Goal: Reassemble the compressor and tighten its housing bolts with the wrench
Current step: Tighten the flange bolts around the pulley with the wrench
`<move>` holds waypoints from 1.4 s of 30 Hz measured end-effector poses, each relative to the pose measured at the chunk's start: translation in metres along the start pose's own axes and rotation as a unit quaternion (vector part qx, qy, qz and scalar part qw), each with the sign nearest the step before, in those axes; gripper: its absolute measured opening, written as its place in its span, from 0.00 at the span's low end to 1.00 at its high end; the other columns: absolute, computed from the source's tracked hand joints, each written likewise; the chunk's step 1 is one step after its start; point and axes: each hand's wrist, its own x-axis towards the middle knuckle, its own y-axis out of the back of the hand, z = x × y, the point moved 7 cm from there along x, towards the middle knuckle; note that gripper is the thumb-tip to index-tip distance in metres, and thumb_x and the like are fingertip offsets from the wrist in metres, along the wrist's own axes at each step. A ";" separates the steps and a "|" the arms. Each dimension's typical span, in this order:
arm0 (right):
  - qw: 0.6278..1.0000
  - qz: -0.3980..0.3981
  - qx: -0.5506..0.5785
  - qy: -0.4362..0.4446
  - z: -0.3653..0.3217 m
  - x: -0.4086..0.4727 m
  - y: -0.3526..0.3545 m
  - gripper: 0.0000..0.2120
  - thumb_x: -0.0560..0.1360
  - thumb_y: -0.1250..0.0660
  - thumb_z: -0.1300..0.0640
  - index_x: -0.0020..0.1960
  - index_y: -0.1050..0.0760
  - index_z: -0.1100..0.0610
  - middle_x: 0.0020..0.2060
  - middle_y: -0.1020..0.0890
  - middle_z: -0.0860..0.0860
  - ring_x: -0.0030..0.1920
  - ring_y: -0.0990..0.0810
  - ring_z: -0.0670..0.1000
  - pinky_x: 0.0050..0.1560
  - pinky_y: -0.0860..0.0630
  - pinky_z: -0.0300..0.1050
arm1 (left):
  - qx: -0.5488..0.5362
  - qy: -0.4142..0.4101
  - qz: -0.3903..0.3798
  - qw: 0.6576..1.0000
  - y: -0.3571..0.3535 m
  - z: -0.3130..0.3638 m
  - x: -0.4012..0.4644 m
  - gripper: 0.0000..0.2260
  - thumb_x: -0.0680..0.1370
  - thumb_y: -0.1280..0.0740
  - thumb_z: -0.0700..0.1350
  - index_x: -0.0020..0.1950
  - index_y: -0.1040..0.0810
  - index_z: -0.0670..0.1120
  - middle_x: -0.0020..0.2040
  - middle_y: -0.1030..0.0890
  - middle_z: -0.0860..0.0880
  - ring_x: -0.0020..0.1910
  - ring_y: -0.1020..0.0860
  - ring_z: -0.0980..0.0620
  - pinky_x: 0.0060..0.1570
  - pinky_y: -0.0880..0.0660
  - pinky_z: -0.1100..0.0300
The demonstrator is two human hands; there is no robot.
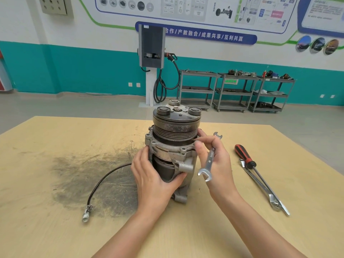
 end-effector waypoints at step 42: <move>0.955 -0.050 0.228 -0.184 0.027 0.045 0.023 0.18 0.84 0.50 0.52 0.41 0.32 0.57 0.24 0.31 0.50 0.26 0.32 0.48 0.34 0.34 0.43 | -0.009 -0.003 -0.005 1.000 -0.001 -0.003 -0.001 0.52 0.61 0.19 0.56 0.76 0.42 0.39 0.73 0.38 0.42 0.72 0.42 0.46 0.72 0.40 0.44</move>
